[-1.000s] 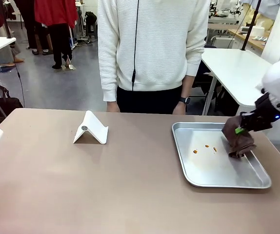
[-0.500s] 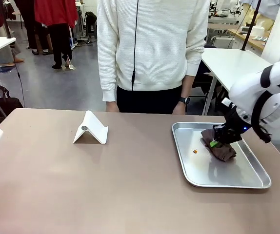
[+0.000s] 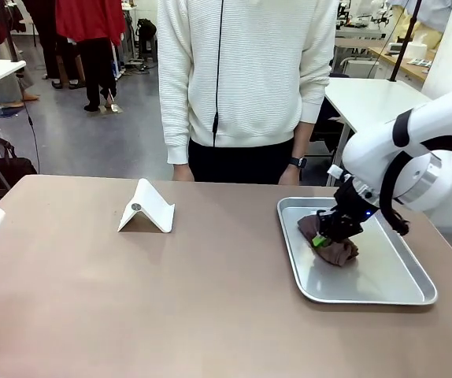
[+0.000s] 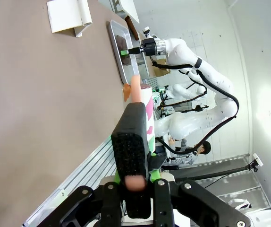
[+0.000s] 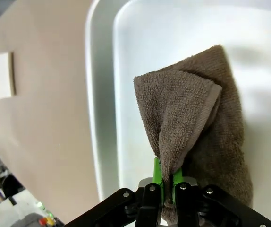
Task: Clean the surface of the table.
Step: Clean the area not pointed to by the person.
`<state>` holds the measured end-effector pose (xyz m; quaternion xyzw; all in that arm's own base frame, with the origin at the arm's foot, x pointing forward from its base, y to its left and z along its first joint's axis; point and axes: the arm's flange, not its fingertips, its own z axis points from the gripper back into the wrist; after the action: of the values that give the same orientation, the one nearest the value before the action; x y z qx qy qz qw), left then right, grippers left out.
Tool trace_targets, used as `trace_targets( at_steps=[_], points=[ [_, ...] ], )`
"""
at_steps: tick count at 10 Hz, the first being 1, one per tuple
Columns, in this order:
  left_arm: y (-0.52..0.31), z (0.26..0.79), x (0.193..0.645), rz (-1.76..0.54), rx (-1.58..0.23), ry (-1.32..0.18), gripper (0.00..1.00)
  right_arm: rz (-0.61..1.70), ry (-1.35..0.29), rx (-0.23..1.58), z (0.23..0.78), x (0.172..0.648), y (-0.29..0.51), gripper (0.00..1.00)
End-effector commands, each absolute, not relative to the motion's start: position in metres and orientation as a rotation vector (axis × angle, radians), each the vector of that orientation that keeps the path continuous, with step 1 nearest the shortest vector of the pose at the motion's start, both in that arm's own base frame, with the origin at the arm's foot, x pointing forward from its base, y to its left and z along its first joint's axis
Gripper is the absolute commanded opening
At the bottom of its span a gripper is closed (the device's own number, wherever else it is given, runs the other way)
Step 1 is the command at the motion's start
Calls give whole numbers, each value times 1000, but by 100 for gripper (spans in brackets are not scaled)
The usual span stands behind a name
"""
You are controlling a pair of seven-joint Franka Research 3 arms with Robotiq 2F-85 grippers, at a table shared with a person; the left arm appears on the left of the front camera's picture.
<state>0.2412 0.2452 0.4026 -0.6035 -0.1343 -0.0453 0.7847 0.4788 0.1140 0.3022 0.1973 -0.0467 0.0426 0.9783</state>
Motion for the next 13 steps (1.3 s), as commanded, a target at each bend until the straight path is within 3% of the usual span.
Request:
trace_targets(
  at_steps=[1, 5, 13],
  points=[
    [244, 405, 239, -105, -1301, -293, 22, 169, -82, 417, 300, 467, 135, 8],
    [244, 405, 239, -105, -1301, -293, 22, 161, -101, 330, 295, 468, 132, 8],
    [244, 405, 239, -105, -1301, -293, 22, -281, -115, 314, 286, 496, -2, 8]
  ],
)
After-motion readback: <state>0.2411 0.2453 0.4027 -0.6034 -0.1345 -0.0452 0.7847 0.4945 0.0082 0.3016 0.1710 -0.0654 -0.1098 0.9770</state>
